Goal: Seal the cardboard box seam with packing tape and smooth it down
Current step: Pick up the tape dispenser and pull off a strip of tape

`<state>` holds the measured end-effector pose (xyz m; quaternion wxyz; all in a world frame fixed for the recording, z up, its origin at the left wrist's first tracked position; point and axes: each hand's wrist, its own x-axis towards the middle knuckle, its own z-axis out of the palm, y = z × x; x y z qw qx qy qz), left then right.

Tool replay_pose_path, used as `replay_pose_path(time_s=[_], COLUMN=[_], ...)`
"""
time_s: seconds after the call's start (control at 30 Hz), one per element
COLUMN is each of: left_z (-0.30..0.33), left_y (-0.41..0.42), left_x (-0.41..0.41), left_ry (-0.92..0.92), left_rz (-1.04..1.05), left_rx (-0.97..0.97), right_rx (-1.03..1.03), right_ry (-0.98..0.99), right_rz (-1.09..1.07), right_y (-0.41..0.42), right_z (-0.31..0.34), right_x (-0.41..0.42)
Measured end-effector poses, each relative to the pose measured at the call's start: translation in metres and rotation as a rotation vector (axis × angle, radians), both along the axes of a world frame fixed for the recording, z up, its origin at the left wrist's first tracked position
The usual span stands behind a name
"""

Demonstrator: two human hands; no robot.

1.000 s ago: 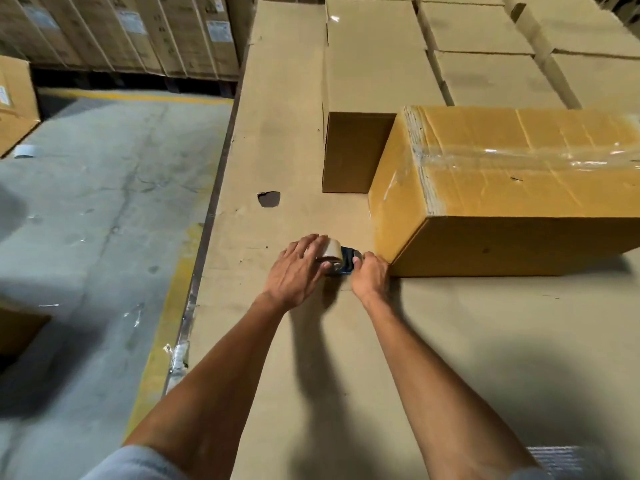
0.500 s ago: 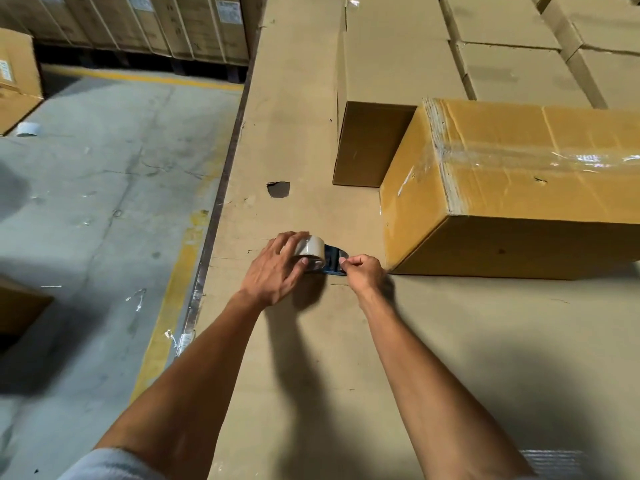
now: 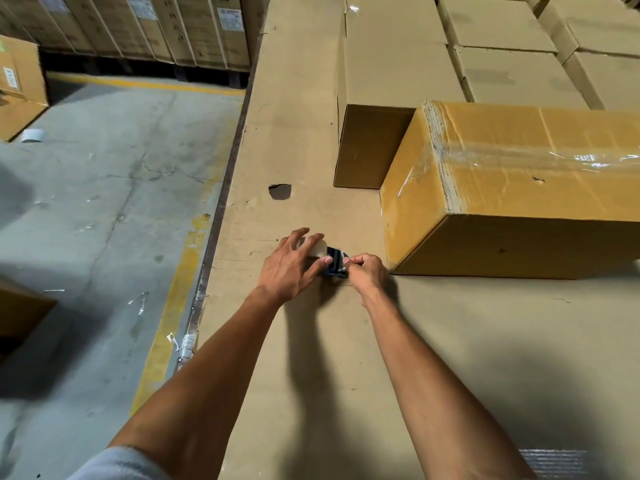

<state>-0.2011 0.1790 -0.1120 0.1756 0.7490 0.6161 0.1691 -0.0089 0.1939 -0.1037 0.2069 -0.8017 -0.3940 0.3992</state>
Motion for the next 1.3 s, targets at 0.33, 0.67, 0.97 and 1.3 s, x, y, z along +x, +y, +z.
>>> replay_pose_path(time_s=[0.33,0.67,0.97,1.3], left_z=[-0.01,-0.013,0.004,-0.004], left_y=[0.001,0.0,0.008,0.007], left_x=[0.009,0.001,0.035,0.033], left_ry=[-0.288,-0.472,-0.25,-0.221], left_rz=[0.098,0.142,0.365,0.363], left_rx=[0.016,-0.16,-0.18,-0.184], right_rx=[0.02,0.022,0.042,0.086], right_ry=[-0.107,-0.011,0.046,-0.001], right_rz=[0.067,-0.005,-0.029,-0.042], right_y=[0.007,0.002,0.002,0.001], right_z=[0.0,-0.01,-0.009,-0.002], right_x=[0.0,0.004,0.007,0.001])
